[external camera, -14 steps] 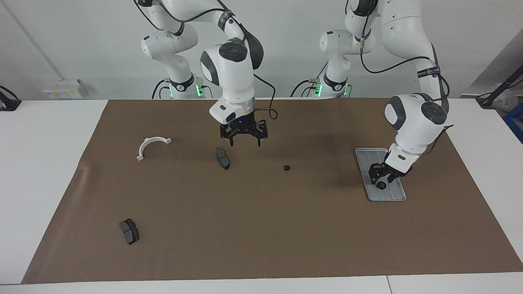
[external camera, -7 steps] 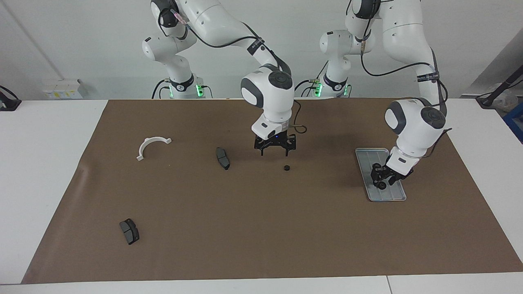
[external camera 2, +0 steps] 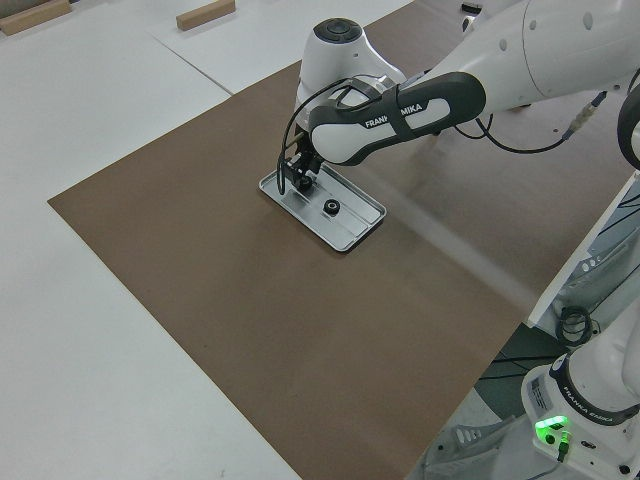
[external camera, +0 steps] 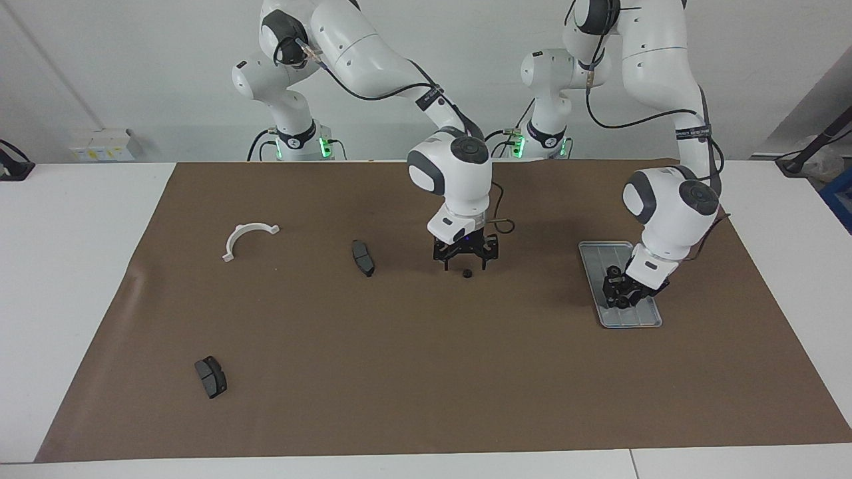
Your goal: Place bearing gear from tray to pile
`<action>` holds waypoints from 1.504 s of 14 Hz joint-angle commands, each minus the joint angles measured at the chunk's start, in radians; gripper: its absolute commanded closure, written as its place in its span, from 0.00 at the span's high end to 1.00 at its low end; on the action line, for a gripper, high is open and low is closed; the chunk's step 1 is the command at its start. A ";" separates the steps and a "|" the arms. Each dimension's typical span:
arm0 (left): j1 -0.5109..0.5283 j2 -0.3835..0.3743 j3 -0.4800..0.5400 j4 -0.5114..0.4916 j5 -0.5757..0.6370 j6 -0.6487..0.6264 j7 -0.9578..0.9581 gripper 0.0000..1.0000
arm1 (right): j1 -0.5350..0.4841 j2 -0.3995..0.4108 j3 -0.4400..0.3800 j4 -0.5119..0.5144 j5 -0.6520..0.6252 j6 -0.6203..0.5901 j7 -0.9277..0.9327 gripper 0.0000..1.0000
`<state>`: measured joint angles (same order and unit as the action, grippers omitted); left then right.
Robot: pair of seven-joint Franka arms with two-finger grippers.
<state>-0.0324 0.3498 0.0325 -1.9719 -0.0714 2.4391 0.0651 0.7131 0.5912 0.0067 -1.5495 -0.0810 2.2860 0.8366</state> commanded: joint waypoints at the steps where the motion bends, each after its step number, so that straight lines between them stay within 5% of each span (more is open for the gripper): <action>1: 0.012 -0.005 -0.008 -0.030 -0.008 0.038 0.022 0.54 | -0.001 0.021 0.001 0.009 -0.022 0.032 0.024 0.88; 6: 0.012 -0.006 -0.008 -0.044 -0.008 0.054 0.021 0.44 | 0.009 0.029 0.002 -0.014 -0.034 0.043 0.025 0.81; 12: 0.011 -0.006 -0.009 -0.021 -0.008 0.020 0.019 0.20 | 0.019 0.027 0.002 -0.027 -0.032 0.056 0.027 0.69; 21: -0.050 0.017 -0.017 0.116 -0.036 -0.117 -0.076 0.15 | 0.014 0.029 0.002 -0.057 -0.031 0.127 0.029 0.43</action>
<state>-0.0496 0.3513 0.0090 -1.8871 -0.0811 2.3458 0.0318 0.7305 0.6221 0.0052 -1.5891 -0.0866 2.3828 0.8366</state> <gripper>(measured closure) 0.648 0.511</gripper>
